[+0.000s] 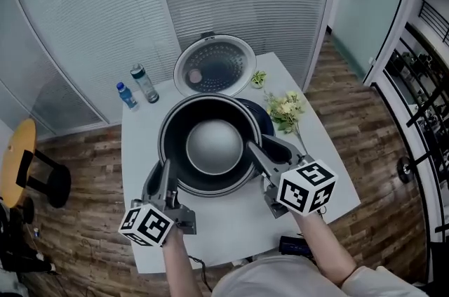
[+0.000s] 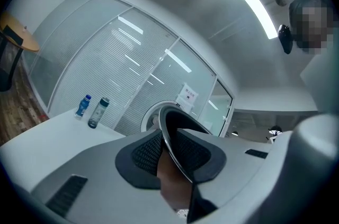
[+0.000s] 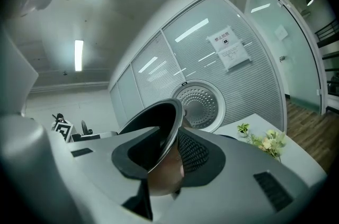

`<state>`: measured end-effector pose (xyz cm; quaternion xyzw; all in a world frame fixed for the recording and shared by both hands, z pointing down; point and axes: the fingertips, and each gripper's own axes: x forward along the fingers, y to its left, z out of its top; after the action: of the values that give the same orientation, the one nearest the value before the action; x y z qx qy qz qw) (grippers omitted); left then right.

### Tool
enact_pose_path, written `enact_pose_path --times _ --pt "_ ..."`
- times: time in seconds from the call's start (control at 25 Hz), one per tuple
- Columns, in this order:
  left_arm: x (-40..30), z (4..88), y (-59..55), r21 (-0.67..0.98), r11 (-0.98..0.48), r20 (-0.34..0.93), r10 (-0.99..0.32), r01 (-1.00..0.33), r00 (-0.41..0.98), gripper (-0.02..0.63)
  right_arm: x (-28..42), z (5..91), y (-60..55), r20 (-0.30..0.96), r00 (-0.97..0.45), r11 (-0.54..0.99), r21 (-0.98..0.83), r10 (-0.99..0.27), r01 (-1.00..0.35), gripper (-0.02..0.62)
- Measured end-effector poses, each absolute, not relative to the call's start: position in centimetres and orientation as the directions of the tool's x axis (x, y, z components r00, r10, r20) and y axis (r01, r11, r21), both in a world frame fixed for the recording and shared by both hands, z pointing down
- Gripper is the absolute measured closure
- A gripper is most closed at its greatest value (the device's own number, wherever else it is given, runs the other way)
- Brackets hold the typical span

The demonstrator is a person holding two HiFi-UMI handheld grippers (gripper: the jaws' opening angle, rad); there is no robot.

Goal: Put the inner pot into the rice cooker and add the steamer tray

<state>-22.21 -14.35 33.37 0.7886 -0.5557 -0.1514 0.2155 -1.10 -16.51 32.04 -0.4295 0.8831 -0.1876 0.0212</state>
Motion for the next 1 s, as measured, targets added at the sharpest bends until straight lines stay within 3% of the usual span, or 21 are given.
enact_pose_path --times 1.0 --pt "-17.7 35.2 -22.5 0.512 -0.346 0.037 -0.906 -0.786 0.423 0.518 3.5 34.1 -22.9 0.136 -0.578 0.495 -0.385 -0.804 -0.779 0.479"
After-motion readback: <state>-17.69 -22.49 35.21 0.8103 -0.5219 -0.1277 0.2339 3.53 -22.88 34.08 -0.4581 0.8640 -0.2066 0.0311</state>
